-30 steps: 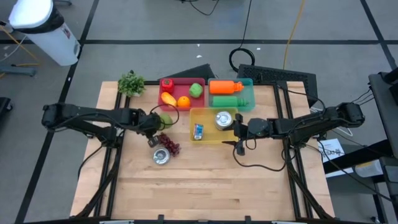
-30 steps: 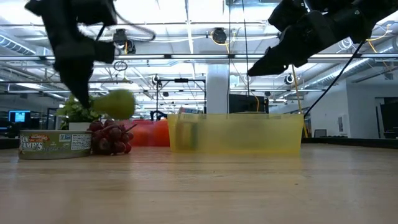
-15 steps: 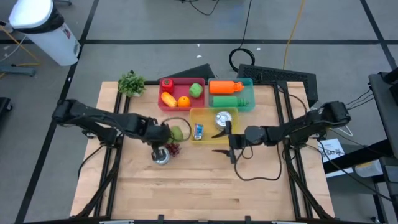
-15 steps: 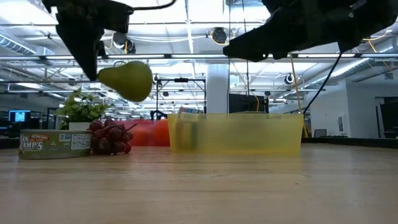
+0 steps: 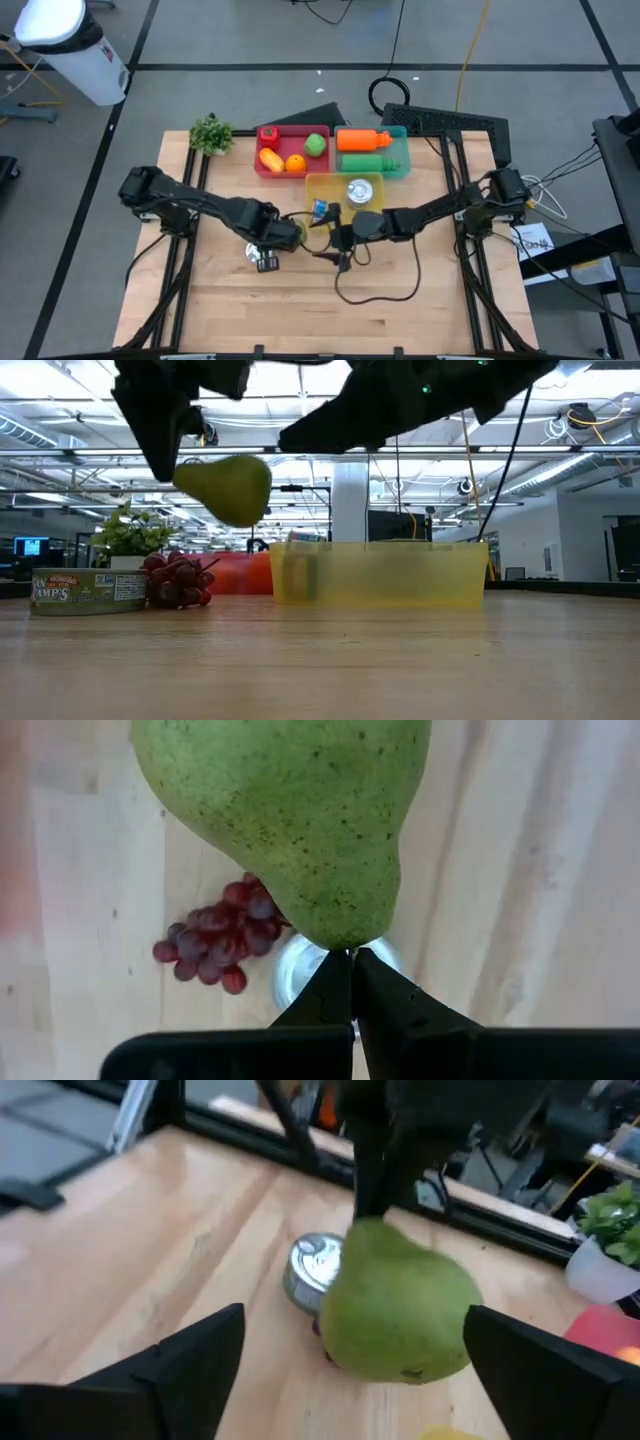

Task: Pick & Place Food Item
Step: Put the green pear into the red bin

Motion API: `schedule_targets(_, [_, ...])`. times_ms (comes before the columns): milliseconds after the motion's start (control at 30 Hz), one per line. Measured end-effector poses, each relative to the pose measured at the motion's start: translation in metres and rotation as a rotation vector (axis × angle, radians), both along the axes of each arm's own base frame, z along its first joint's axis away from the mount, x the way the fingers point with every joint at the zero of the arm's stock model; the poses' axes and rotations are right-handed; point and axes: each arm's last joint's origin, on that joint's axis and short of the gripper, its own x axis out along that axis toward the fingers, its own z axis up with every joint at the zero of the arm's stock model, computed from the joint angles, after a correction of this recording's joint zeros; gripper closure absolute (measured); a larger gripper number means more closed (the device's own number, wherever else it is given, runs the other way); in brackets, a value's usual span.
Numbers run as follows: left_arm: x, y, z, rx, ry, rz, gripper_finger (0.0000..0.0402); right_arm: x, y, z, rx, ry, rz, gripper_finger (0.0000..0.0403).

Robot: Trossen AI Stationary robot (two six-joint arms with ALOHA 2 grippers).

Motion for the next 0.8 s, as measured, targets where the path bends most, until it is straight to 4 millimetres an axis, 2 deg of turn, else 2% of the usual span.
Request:
schedule_targets(200, [0.003, -0.014, 0.015, 0.007, -0.056, -0.050, 0.0401, 0.018, 0.001, 0.006, -0.042, -0.020, 0.009, 0.0012])
schedule_targets(433, [0.000, -0.029, 0.022, 0.026, -0.090, -0.092, 0.0401, 0.024, -0.004, 0.015, 0.040, -0.040, -0.027, 0.0010])
schedule_targets(600, [0.002, -0.027, 0.022, 0.024, -0.095, -0.080, 0.0401, 0.026, -0.001, 0.019, 0.055, -0.050, 0.049, 0.0010])
schedule_targets(800, [0.005, -0.020, 0.022, 0.021, -0.108, -0.058, 0.0401, 0.027, 0.002, 0.016, 0.022, -0.037, 0.034, 0.0010])
